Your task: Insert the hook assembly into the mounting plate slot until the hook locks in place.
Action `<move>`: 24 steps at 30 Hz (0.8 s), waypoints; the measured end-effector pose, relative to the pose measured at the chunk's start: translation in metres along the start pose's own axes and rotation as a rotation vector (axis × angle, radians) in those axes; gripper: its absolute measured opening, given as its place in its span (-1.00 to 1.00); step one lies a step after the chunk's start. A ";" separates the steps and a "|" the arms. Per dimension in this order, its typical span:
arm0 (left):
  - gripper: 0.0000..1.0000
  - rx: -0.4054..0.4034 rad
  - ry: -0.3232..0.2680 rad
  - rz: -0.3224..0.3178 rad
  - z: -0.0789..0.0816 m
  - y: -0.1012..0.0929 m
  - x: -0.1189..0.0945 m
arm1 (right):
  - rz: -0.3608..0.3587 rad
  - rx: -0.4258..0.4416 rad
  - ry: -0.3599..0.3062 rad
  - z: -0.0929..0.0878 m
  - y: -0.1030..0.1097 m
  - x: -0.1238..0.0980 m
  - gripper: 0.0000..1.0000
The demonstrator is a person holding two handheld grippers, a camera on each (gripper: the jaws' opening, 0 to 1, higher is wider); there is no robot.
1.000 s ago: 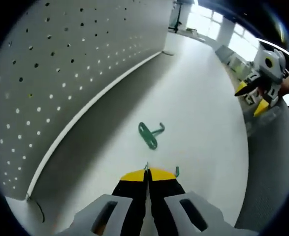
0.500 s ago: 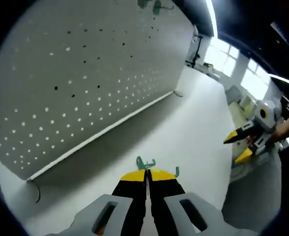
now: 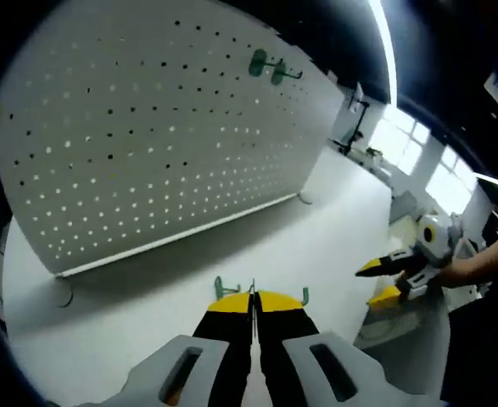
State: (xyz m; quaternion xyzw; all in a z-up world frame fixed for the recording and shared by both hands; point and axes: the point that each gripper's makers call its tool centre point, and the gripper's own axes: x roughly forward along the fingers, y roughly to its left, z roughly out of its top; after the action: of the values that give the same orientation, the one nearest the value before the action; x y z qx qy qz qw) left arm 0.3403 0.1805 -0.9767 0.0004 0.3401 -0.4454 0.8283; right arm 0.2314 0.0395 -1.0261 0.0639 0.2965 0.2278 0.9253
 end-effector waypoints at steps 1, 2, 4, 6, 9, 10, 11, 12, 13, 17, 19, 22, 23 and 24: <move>-0.98 0.000 -0.003 0.005 -0.001 -0.003 -0.001 | 0.011 0.004 -0.007 0.004 0.005 0.000 -0.24; -0.98 0.001 -0.010 0.011 -0.002 -0.008 -0.003 | 0.019 0.006 -0.014 0.007 0.008 0.000 -0.24; -0.98 -0.002 -0.022 0.009 -0.004 -0.016 -0.005 | 0.049 0.022 -0.033 0.016 0.019 0.002 -0.24; -0.98 -0.033 -0.048 0.000 -0.004 -0.026 -0.007 | 0.077 0.049 -0.046 0.023 0.029 0.003 -0.24; -0.98 -0.067 -0.078 -0.011 -0.008 -0.039 -0.009 | 0.110 0.088 -0.077 0.033 0.042 0.006 -0.24; -0.98 -0.067 -0.078 -0.011 -0.010 -0.041 -0.009 | 0.117 0.097 -0.080 0.035 0.045 0.007 -0.24; -0.98 -0.068 -0.079 -0.010 -0.014 -0.044 -0.008 | 0.127 0.111 -0.088 0.038 0.050 0.008 -0.25; -0.98 -0.067 -0.079 -0.011 -0.016 -0.045 -0.008 | 0.133 0.119 -0.092 0.039 0.053 0.009 -0.25; -0.98 -0.069 -0.084 -0.010 -0.018 -0.045 -0.008 | 0.143 0.131 -0.095 0.041 0.057 0.010 -0.26; -0.98 -0.141 -0.135 -0.014 -0.017 -0.048 -0.012 | 0.174 0.176 -0.105 0.046 0.071 0.016 -0.31; -0.98 -0.136 -0.137 -0.007 -0.018 -0.049 -0.014 | 0.182 0.190 -0.117 0.051 0.075 0.017 -0.33; -0.98 -0.143 -0.155 0.009 -0.020 -0.052 -0.019 | 0.210 0.220 -0.142 0.062 0.085 0.020 -0.36; -0.98 -0.148 -0.162 0.011 -0.020 -0.053 -0.020 | 0.219 0.226 -0.148 0.064 0.087 0.021 -0.37; -0.98 -0.135 -0.178 0.028 -0.020 -0.054 -0.021 | 0.230 0.236 -0.153 0.066 0.091 0.022 -0.38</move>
State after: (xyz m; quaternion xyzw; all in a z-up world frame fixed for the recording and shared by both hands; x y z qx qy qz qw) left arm 0.2811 0.1698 -0.9641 -0.0901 0.2945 -0.4079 0.8595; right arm 0.2505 0.1312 -0.9604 0.2225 0.2406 0.2902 0.8991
